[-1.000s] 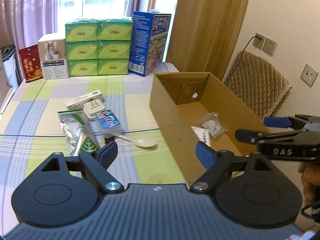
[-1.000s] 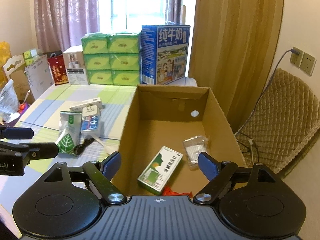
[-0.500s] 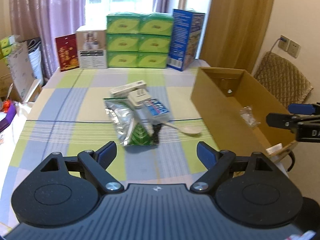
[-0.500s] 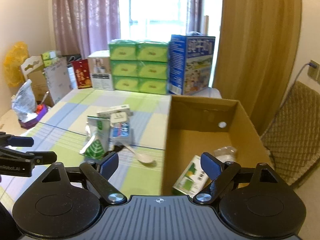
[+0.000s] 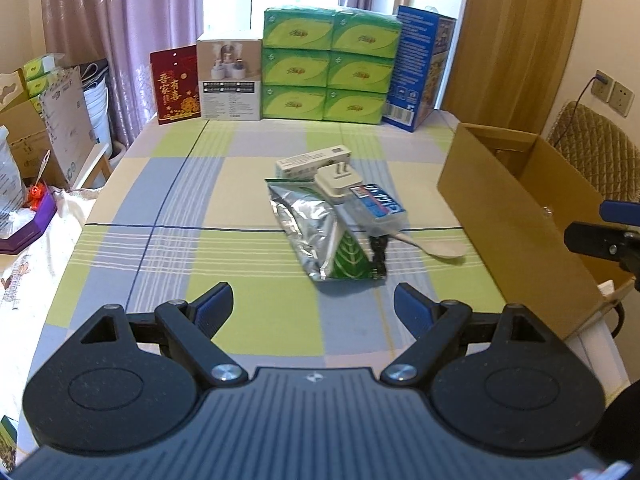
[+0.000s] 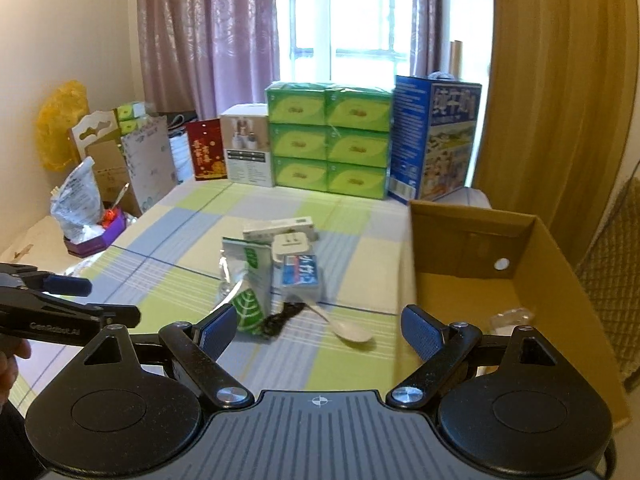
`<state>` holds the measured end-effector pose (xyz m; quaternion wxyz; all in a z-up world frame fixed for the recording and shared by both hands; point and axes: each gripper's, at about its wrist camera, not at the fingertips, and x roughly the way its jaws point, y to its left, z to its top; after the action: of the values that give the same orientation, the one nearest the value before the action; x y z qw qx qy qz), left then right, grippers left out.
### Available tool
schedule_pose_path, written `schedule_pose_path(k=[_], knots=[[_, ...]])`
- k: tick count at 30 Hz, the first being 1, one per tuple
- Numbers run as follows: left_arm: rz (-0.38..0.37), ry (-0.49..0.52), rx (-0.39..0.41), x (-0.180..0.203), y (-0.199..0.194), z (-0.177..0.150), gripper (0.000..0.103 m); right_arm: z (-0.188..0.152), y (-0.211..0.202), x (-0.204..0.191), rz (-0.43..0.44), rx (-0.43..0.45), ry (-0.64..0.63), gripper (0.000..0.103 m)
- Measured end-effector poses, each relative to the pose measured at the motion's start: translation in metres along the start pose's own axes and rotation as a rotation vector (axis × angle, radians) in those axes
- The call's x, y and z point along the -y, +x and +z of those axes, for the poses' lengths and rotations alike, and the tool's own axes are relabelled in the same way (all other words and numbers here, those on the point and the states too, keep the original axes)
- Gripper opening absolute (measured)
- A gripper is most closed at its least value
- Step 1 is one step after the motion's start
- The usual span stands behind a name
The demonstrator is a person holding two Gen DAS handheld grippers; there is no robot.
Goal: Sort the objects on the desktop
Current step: 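Move the right tool toward the black cable beside the foil bag, then grasp the black cable with the right gripper while the left grasps the foil bag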
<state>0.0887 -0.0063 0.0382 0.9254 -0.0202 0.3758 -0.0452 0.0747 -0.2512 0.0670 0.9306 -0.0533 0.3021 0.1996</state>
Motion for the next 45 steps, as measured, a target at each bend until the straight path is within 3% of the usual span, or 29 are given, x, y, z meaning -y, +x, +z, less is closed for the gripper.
schedule_pose_path(k=[4, 9, 16, 22, 27, 30, 38, 40, 42, 45], knots=[[0.009, -0.013, -0.007, -0.015, 0.014, 0.003, 0.085, -0.001, 0.016, -0.017, 0.014, 0.015, -0.026, 0.086], [0.015, -0.018, -0.024, -0.029, 0.039, 0.005, 0.085, -0.006, 0.058, -0.030, 0.044, -0.037, -0.040, 0.085], [-0.003, -0.015, -0.038, -0.041, 0.079, 0.013, 0.085, -0.019, 0.124, -0.029, 0.050, -0.123, -0.019, 0.064], [-0.026, -0.001, -0.030, -0.043, 0.113, 0.021, 0.085, -0.024, 0.165, -0.016, 0.070, -0.171, 0.064, 0.055], [-0.090, -0.088, -0.059, -0.051, 0.138, 0.023, 0.085, -0.021, 0.193, -0.011, 0.094, -0.198, 0.126, 0.048], [-0.090, -0.086, -0.054, -0.050, 0.145, 0.027, 0.085, -0.021, 0.212, -0.008, 0.099, -0.227, 0.153, 0.043], [-0.100, -0.103, -0.069, -0.055, 0.157, 0.032, 0.085, -0.027, 0.232, -0.009, 0.070, -0.267, 0.143, 0.036], [-0.107, -0.101, -0.072, -0.055, 0.157, 0.032, 0.085, -0.026, 0.232, -0.013, 0.074, -0.265, 0.121, 0.022], [-0.118, -0.103, -0.073, -0.054, 0.157, 0.032, 0.085, -0.026, 0.232, -0.018, 0.085, -0.265, 0.100, 0.014], [-0.129, -0.105, -0.078, -0.054, 0.157, 0.031, 0.085, -0.028, 0.230, -0.026, 0.120, -0.266, 0.080, 0.013]])
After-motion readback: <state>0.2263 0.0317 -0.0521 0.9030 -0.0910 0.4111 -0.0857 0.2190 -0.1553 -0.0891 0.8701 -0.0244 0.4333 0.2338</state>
